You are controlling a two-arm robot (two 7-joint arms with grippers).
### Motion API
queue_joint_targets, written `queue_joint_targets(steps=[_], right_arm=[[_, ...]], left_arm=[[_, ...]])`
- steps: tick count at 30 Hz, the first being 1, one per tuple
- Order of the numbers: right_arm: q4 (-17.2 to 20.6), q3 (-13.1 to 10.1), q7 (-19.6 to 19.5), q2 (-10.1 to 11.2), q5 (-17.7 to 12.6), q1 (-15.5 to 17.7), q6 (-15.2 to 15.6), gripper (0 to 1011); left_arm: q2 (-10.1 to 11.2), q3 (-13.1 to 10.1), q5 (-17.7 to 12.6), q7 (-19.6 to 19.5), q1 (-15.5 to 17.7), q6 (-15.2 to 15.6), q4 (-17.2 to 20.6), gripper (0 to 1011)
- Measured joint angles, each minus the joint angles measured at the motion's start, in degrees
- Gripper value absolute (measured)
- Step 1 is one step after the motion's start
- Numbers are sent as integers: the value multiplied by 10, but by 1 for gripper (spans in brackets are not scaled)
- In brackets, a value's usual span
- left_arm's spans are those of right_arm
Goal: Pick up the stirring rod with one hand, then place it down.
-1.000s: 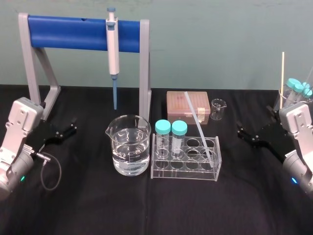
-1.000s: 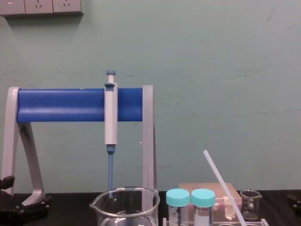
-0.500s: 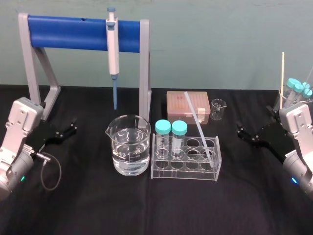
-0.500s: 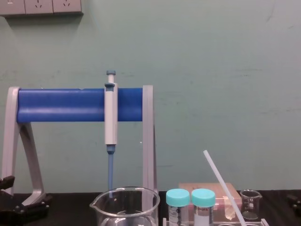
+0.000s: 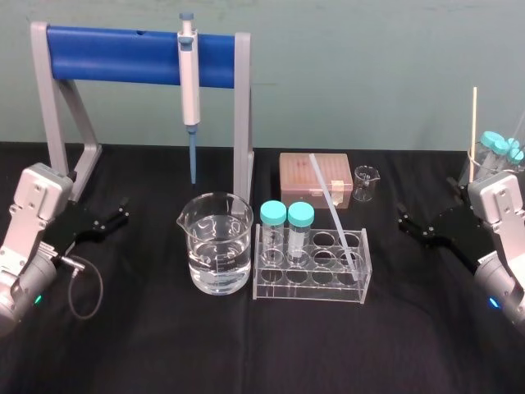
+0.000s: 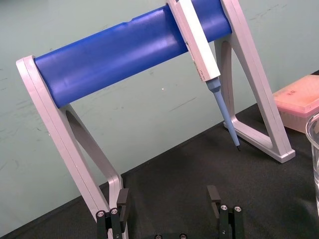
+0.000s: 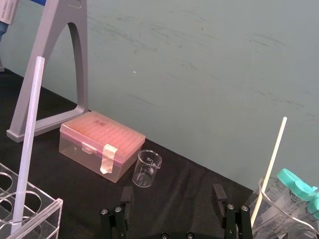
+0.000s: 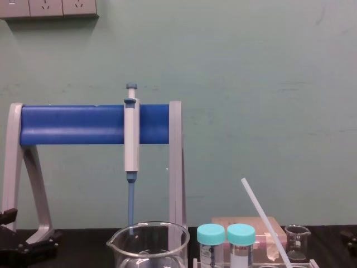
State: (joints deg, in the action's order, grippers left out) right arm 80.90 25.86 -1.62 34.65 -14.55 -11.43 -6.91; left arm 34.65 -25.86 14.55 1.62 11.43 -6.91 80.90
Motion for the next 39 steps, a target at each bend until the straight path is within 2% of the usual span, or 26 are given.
queue_joint_targets(steps=[21,24,32,33,35,36,39], right_arm=[[0,0,0,0,0,0,0,1003],[1,-6,4,-2,-5,1,1,1003],[31,-50,72,-16,-96,5,28,1003],[39,-56,87,-18,-115,5,36,1003],[47,-62,105,-21,-134,5,46,1003],[54,-67,124,-22,-153,3,57,1003],[63,-72,150,-25,-174,0,70,1003]], left_arm=[[0,0,0,0,0,0,0,1001],[0,0,0,0,0,0,0,1000],[0,0,0,0,0,0,0,1000],[0,0,0,0,0,0,0,1000],[0,0,0,0,0,0,0,1000],[0,0,0,0,0,0,0,1000],[0,0,0,0,0,0,0,1000]])
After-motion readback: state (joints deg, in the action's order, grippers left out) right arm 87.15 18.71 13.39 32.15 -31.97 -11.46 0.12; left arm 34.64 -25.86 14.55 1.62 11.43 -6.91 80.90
